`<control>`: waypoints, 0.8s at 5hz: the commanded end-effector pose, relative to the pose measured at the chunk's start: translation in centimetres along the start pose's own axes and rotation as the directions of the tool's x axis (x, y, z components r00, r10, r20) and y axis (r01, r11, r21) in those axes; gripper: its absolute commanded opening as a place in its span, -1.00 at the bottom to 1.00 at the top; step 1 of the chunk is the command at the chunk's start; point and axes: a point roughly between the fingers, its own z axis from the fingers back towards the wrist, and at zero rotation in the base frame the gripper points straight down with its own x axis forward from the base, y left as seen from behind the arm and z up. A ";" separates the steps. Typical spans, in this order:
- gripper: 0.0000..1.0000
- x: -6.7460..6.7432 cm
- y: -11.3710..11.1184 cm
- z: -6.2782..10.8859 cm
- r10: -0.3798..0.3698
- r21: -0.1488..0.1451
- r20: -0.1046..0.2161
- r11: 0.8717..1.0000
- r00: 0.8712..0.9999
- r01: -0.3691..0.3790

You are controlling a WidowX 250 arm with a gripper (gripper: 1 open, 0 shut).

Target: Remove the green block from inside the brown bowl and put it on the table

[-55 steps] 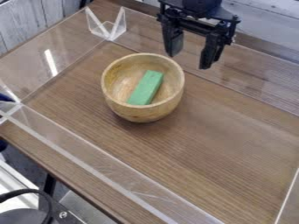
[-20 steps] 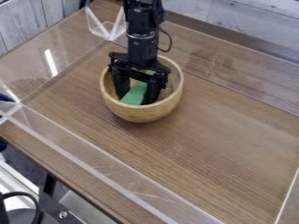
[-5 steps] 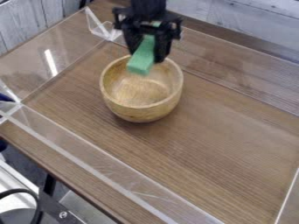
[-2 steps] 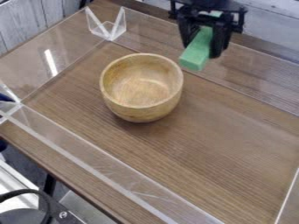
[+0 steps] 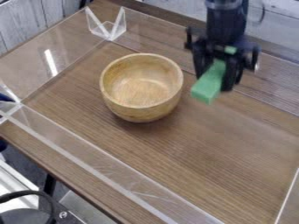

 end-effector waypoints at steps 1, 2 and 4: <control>-1.00 0.3 -0.8 -1.1 -0.031 0.004 0.031 1.000 0.999 0.031; -1.00 0.3 -1.1 -3.5 -0.049 0.007 0.007 0.999 0.999 0.049; -1.00 1.6 -1.3 -5.7 -0.068 0.016 -0.017 0.998 0.998 0.068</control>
